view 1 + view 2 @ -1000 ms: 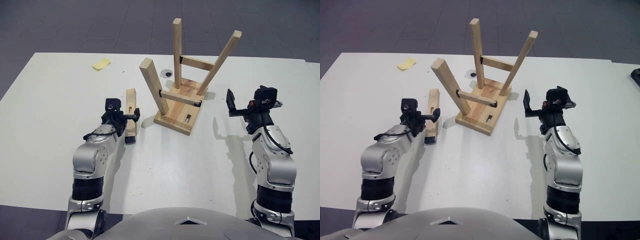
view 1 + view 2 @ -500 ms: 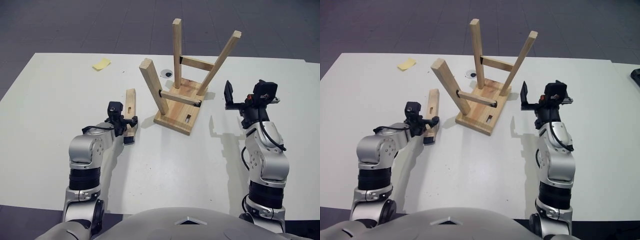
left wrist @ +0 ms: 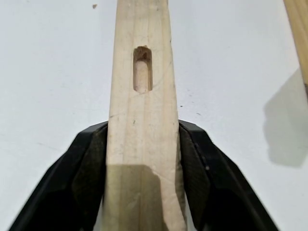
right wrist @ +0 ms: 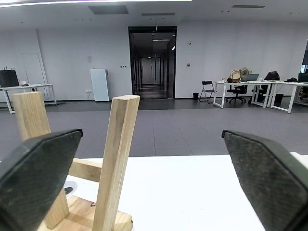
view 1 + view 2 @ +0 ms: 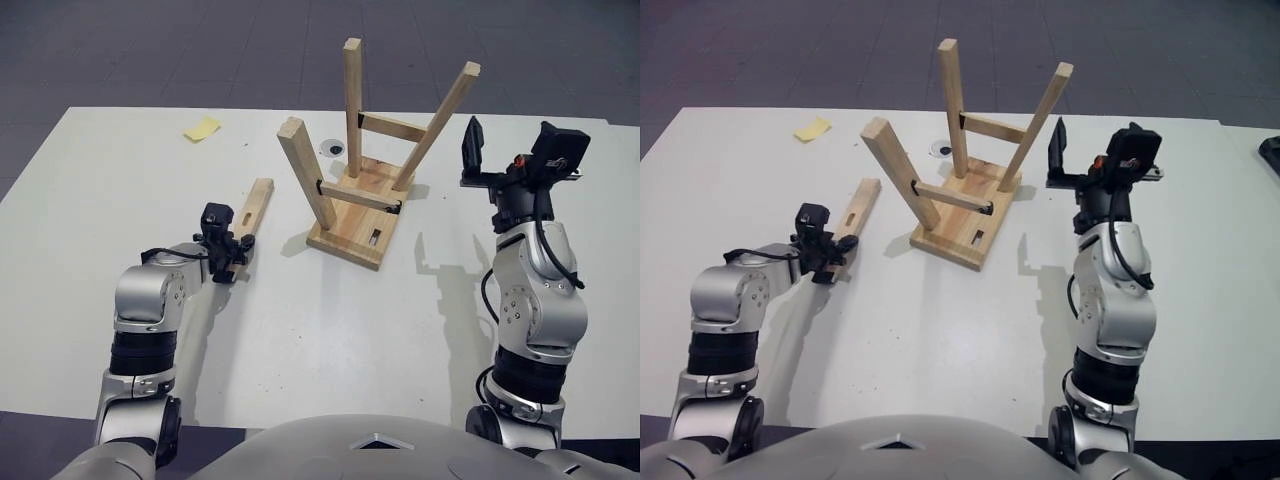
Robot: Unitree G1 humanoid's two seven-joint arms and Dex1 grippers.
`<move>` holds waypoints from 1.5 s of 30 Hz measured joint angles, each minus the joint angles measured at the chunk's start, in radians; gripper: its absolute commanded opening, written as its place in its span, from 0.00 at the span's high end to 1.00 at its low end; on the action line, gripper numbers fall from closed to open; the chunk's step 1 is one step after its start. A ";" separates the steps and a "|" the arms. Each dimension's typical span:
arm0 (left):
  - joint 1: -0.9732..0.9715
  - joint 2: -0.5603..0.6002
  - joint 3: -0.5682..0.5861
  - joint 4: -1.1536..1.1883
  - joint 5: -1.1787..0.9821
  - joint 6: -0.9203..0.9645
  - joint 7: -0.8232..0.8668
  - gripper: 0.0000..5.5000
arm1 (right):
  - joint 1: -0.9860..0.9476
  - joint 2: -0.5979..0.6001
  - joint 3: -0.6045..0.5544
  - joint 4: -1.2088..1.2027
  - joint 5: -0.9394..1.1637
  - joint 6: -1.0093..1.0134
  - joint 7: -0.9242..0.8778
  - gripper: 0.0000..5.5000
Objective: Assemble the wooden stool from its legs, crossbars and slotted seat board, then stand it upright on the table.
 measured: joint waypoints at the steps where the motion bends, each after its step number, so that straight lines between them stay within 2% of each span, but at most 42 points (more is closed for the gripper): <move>1: 0.010 -0.001 0.002 0.002 0.015 -0.043 0.003 0.63 | -0.005 0.000 -0.006 0.001 0.008 0.003 0.000 0.02; 4: 0.053 -0.021 0.030 0.000 0.019 -0.141 0.008 0.63 | -0.022 -0.011 -0.026 0.009 0.032 0.013 0.002 0.02; 8: 0.044 -0.068 0.176 -0.017 0.008 -0.302 0.058 0.63 | -0.115 -0.022 -0.137 0.043 0.158 0.067 -0.008 0.02; 10: -0.038 -0.070 0.258 -0.081 -0.017 -0.410 0.076 0.63 | -0.204 -0.016 -0.221 0.062 0.310 0.106 -0.028 0.02; 13: -0.191 -0.047 0.280 -0.198 -0.023 -0.533 0.067 0.63 | -0.345 0.008 -0.268 0.068 0.520 0.145 -0.041 0.02; 15: -0.276 -0.031 0.237 -0.247 -0.017 -0.611 0.032 0.63 | -0.449 0.030 -0.232 0.066 0.639 0.163 -0.035 0.02; 18: -0.363 -0.022 0.140 -0.251 0.014 -0.672 -0.017 0.63 | -0.588 0.072 -0.094 0.055 0.730 0.185 0.016 0.02; 23: -0.385 -0.070 -0.021 -0.259 0.055 -0.722 -0.063 0.63 | -0.688 0.097 0.024 0.135 0.735 0.176 0.072 0.02; 30: -0.368 -0.098 -0.128 -0.276 0.079 -0.762 -0.119 0.63 | -0.778 0.096 0.046 0.319 0.700 0.147 0.125 0.02; 33: -0.355 -0.098 -0.138 -0.275 0.096 -0.766 -0.130 0.63 | -0.824 0.091 0.016 0.370 0.735 0.149 0.137 0.10; 38: -0.352 -0.099 -0.141 -0.272 0.105 -0.778 -0.143 0.63 | -0.861 0.077 -0.117 0.433 0.960 0.238 0.056 0.26; 45: -0.331 -0.098 -0.144 -0.272 0.109 -0.779 -0.160 0.63 | -0.859 0.018 -0.126 0.444 1.045 0.322 0.025 0.45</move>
